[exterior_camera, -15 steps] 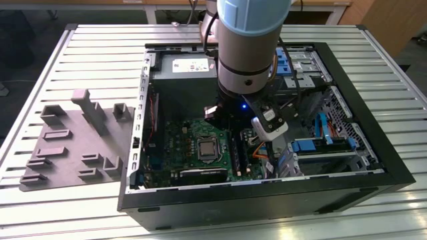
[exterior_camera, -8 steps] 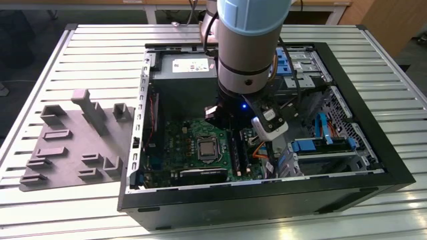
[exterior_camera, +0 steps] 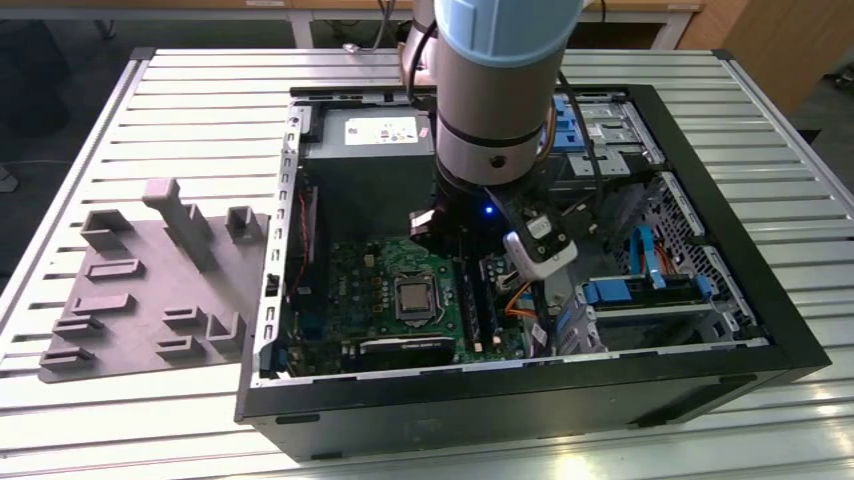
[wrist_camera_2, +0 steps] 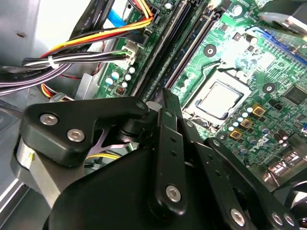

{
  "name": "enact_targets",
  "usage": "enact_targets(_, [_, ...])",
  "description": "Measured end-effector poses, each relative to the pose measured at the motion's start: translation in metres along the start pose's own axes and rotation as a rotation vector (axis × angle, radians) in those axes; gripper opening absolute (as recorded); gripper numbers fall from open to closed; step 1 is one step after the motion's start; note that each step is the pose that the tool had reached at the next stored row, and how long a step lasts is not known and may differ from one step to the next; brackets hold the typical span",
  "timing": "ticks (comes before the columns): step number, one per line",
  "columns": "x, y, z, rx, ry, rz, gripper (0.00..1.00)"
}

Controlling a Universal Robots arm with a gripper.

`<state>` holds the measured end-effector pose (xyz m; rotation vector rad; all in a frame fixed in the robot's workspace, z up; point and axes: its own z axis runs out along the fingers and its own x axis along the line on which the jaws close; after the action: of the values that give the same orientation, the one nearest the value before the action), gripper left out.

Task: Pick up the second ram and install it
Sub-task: 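Press down the second ram until it locks into place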

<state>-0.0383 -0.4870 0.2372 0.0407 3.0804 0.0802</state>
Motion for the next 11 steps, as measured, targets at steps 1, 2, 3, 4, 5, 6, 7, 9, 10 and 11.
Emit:
enact_targets(1, [0.0000,0.0006,0.0001,-0.0001,0.0000,0.000,0.11])
enact_targets(2, [0.0001,0.0011,0.0001,-0.0002,0.0000,0.000,0.11])
enact_targets(3, [0.0001,0.0016,0.0001,-0.0001,0.0000,0.000,0.11])
enact_targets(4, [0.0001,0.0022,0.0002,-0.0002,-0.0001,0.000,0.11])
enact_targets(5, [0.0001,0.0028,0.0002,-0.0002,0.0000,0.000,0.11])
enact_targets(6, [0.0001,0.0034,0.0003,-0.0002,-0.0001,0.000,0.11])
enact_targets(7, [0.0002,0.0040,0.0003,-0.0001,-0.0001,0.000,0.11])
enact_targets(9, [0.0002,0.0051,0.0003,-0.0002,0.0000,0.000,0.11])
enact_targets(10, [0.0002,0.0056,0.0004,-0.0002,-0.0001,0.000,0.11])
enact_targets(11, [0.0002,0.0061,0.0004,-0.0002,-0.0001,0.000,0.11])
